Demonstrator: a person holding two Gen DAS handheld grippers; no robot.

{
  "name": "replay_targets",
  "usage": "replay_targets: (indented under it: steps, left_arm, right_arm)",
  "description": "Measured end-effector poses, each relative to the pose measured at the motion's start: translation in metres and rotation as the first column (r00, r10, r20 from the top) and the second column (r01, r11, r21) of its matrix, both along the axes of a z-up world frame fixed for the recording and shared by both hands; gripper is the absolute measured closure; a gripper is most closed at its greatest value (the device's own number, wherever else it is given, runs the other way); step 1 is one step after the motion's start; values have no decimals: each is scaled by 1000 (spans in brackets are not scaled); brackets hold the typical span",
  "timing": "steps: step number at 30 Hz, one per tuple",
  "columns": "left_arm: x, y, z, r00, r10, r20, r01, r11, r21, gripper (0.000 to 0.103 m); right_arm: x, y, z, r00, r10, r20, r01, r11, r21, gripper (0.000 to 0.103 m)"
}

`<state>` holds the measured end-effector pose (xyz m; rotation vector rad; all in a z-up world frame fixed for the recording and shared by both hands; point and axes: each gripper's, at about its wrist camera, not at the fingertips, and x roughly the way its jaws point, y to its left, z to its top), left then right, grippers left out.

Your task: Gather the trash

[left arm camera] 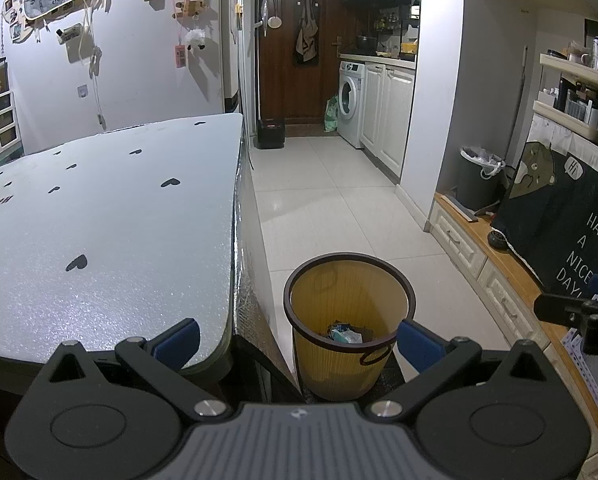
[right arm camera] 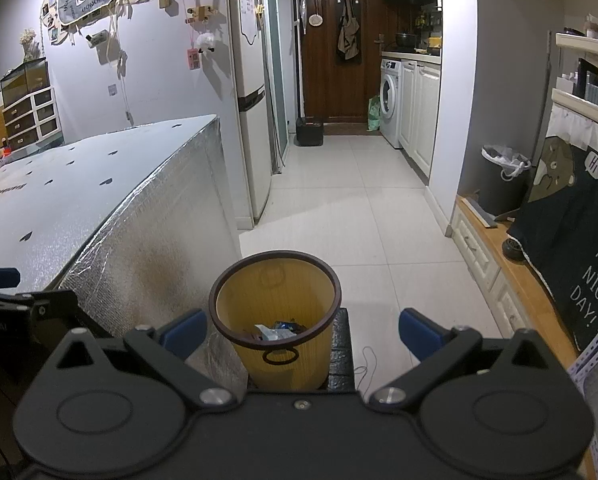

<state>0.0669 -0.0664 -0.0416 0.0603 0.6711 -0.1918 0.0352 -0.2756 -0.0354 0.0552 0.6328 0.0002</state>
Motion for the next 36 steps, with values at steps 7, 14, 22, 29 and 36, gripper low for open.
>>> replay_targets:
  steps: [7,14,22,29,36]
  left_arm:
    - [1,0,1,1000,0,1,0,1000,0,0]
    - [0,0,1,1000,0,1,0,1000,0,0]
    - [1,0,3,1000,0,3,0,1000,1,0]
    - [1,0,5,1000,0,5,0,1000,1,0]
    - [0,0,6,1000,1,5,-1,1000,-6,0]
  right_arm:
    - [0,-1,1,1000,3,0,-3,1000,0,0]
    - [0,0,1,1000,3,1,-3,1000,0,0]
    - [-1,0,0,1000,3,1,-3,1000,0,0]
    - [-1,-1,1,1000,2,1,-2,1000,0,0]
    - [-1,-1,1,1000,3,2,-3,1000,0,0]
